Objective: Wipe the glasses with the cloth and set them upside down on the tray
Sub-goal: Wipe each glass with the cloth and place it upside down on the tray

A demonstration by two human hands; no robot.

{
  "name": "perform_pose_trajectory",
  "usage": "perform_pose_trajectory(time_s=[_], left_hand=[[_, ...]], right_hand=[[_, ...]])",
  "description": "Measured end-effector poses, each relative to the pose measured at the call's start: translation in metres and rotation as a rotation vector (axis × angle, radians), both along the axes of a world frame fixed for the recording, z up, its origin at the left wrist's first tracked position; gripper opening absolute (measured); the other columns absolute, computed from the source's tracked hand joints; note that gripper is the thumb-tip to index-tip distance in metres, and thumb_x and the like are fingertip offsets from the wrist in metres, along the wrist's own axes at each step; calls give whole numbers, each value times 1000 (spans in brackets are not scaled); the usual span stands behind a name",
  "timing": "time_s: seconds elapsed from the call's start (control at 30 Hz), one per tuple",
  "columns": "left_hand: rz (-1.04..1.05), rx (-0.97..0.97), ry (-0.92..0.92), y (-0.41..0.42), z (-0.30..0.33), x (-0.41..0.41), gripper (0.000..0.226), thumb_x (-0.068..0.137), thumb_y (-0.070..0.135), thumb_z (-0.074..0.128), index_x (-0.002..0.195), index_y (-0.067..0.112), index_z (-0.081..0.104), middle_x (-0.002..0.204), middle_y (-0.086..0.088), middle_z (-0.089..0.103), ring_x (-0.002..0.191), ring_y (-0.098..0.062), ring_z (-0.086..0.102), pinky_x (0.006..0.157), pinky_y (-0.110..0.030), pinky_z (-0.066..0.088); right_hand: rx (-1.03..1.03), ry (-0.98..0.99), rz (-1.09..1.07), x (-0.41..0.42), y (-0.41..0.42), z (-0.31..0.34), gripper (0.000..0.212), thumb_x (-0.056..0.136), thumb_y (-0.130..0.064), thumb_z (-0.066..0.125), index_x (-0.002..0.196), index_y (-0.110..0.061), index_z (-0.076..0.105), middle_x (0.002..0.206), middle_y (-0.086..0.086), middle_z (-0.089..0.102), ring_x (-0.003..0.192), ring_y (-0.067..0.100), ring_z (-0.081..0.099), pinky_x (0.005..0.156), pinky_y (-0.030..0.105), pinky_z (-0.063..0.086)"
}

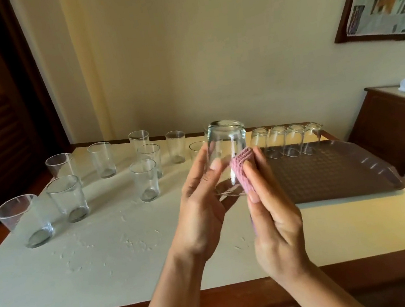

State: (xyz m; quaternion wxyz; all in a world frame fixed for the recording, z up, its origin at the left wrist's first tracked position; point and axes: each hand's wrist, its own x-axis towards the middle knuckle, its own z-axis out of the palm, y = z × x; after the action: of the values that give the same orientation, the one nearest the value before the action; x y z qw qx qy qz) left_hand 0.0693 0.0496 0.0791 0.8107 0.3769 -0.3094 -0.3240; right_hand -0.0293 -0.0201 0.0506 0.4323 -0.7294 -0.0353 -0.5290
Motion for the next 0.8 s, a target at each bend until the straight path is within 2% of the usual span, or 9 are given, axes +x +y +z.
perform_pose_trajectory(time_s=[0.1,0.17,0.27,0.33,0.43,0.57,0.63,0.73,0.8], left_hand=[[-107,37,-10,-1,-4,-6,59,97,37,49,155,33,44,141,2,67,126,-20,66,108,-50,50],[-108,16,23,-3,-5,-8,60,95,32,56,154,33,45,137,-5,69,110,-26,70,100,-49,55],[-13,-25,47,-5,-4,-7,68,89,21,65,154,24,45,125,-5,73,92,-23,71,93,-45,59],[40,-2,0,-6,-1,-3,69,89,22,67,154,19,46,127,-5,73,97,-21,70,97,-42,57],[36,45,-48,-3,0,1,66,86,35,70,150,31,52,129,-6,73,102,-21,70,103,-43,53],[-80,83,-32,-4,-6,-3,43,94,41,56,136,49,62,143,-5,66,125,-38,63,113,-54,47],[-64,48,-1,-6,-8,-4,48,95,32,58,140,46,60,144,-9,64,122,-45,63,112,-57,48],[22,4,24,-6,-2,-1,71,90,20,67,156,31,43,134,-10,70,101,-27,68,96,-46,58],[29,32,-25,-6,-1,2,69,92,20,67,157,20,43,135,-14,69,107,-25,69,98,-46,56]], right_hand=[[13,-6,-34,4,-14,20,45,100,12,39,144,1,43,162,20,28,149,18,38,120,32,35],[6,18,-85,8,-26,32,42,102,7,41,144,-1,45,161,16,34,152,23,34,122,32,31],[-19,46,-98,9,-27,34,42,104,6,42,145,0,45,160,11,37,152,18,33,122,28,30],[-4,59,-19,5,-18,20,43,102,9,41,145,3,44,162,13,33,150,13,35,120,30,33],[15,62,9,-1,-5,-2,44,102,8,43,145,0,46,165,14,30,152,27,34,120,47,36],[-14,18,-81,5,-16,19,44,99,16,41,141,6,43,160,24,27,148,8,39,117,24,36],[-45,15,-132,8,-23,28,41,101,9,43,142,4,45,160,22,31,150,12,36,119,26,34],[-57,26,-72,5,-15,19,41,100,14,42,141,9,43,160,25,29,148,11,38,118,27,37],[-65,52,-65,1,-9,5,42,100,12,43,141,8,46,162,23,30,151,26,36,119,37,37]])
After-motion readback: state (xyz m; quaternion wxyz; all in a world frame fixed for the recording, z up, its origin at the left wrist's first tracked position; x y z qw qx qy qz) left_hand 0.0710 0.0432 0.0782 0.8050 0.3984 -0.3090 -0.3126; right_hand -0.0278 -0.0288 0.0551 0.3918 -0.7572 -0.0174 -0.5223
